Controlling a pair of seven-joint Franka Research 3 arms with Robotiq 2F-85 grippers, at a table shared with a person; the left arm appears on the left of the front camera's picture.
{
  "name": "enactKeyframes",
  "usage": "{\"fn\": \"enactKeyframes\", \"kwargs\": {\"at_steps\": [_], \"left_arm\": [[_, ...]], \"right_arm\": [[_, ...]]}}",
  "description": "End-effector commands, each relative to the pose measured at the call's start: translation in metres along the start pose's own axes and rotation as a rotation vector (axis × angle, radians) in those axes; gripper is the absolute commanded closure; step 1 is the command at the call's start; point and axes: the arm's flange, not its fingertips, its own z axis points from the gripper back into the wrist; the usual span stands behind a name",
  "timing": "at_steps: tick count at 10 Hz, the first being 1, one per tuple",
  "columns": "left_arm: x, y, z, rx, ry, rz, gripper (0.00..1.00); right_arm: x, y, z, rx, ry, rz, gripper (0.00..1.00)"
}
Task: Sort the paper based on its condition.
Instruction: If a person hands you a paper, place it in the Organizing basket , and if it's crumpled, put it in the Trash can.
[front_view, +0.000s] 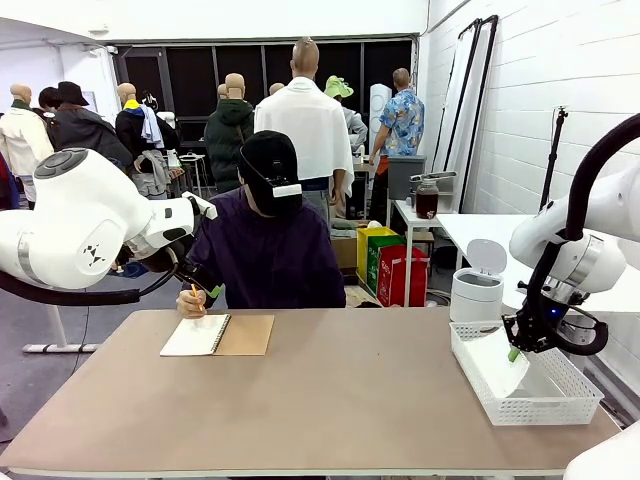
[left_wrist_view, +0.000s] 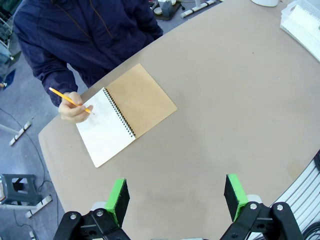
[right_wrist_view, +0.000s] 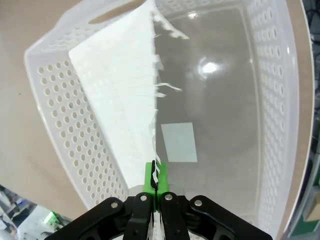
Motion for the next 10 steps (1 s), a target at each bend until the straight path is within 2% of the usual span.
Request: {"fn": "enactKeyframes", "kwargs": {"at_steps": [1,5,6,10], "left_arm": [[-0.001,0.001,0.000,-0.007,0.001,-0.007,0.00],[-0.001,0.001,0.000,-0.007,0.001,-0.007,0.00],[-0.001,0.001,0.000,-0.007,0.001,-0.007,0.00],[-0.001,0.001,0.000,-0.007,0.001,-0.007,0.00]], "right_arm": [[-0.001,0.009,0.006,-0.051,0.042,-0.038,0.81],[-0.010,0.021,0.006,-0.149,0.070,-0.059,0.05],[-0.011,0.026,0.004,-0.189,0.062,-0.071,0.00],[-0.015,0.047,-0.004,-0.382,-0.023,-0.098,0.00]]}}
